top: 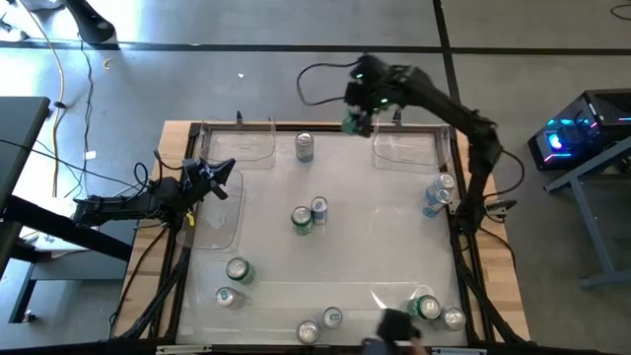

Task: Sort soda cans
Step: Put the top center green soda can into the top right transparent bin

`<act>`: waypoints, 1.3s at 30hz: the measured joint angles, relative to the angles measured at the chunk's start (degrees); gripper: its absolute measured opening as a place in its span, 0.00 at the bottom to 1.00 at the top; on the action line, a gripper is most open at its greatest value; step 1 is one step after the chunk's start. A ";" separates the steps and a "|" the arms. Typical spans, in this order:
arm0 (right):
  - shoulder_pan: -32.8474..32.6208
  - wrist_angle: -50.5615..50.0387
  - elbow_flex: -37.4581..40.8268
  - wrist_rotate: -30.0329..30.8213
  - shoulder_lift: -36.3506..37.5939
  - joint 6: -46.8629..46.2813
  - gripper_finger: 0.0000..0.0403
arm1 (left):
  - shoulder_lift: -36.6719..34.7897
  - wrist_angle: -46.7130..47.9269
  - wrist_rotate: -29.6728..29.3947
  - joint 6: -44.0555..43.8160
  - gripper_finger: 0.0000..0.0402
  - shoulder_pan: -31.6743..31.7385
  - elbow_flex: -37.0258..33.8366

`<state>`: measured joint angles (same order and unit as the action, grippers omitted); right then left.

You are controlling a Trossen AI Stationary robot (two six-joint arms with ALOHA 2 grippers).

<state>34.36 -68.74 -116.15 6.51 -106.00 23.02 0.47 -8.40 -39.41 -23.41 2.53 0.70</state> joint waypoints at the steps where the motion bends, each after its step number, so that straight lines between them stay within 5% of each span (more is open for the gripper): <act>1: 0.55 -1.49 -0.01 1.26 1.46 -1.29 0.69 | 0.00 -0.01 -0.01 0.01 0.02 0.01 -0.02; 9: 8.23 -8.59 0.90 4.41 4.99 -11.99 0.69 | 0.00 -0.01 0.01 0.01 0.02 0.02 -0.02; 15: 11.47 -7.53 12.47 4.27 4.98 -14.06 0.69 | 0.00 -0.01 0.00 0.01 0.02 0.01 -0.01; 24: 11.53 10.29 31.00 4.35 6.76 -15.72 0.69 | 0.00 0.01 0.00 0.01 0.02 0.01 -0.02; 39: 11.14 25.41 42.21 6.65 7.31 -15.77 0.69 | 0.00 0.01 -0.09 -0.01 0.02 -0.01 -0.02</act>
<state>45.50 -43.33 -73.94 13.15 -98.69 7.25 0.47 -8.38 -39.50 -23.42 2.52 0.69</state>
